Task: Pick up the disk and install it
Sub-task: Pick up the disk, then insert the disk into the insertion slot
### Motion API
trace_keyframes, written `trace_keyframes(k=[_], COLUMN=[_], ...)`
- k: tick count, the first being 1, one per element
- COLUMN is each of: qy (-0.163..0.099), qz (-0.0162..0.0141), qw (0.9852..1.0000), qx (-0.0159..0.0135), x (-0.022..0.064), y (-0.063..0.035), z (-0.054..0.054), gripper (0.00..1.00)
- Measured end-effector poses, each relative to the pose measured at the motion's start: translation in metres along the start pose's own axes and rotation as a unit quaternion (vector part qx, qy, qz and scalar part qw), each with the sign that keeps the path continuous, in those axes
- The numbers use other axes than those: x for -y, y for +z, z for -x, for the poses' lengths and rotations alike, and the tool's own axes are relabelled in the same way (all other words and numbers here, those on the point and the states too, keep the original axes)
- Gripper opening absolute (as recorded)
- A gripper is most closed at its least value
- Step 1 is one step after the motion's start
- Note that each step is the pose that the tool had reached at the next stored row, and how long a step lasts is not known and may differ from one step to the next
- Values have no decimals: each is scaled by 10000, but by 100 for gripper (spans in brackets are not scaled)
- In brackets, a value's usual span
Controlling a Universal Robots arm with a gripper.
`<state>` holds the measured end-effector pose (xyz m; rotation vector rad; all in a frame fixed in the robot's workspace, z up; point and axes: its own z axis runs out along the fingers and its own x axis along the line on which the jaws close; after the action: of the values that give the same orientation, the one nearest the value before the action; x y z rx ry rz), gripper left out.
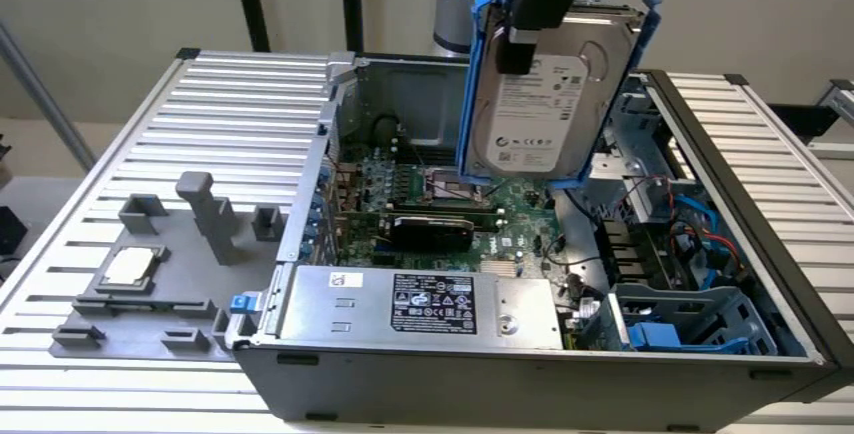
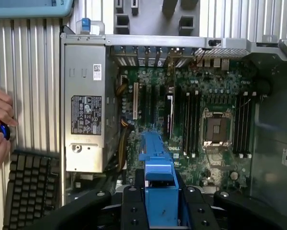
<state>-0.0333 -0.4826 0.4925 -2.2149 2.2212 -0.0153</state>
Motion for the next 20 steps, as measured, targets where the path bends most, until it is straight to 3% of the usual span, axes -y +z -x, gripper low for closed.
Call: trace_keyframes(k=[11,20], qy=[0,0], qz=[0,0], qw=[10000,10000], qx=[0,0], x=[323,482], y=[4,7], z=[-278,-533], gripper=[0,0])
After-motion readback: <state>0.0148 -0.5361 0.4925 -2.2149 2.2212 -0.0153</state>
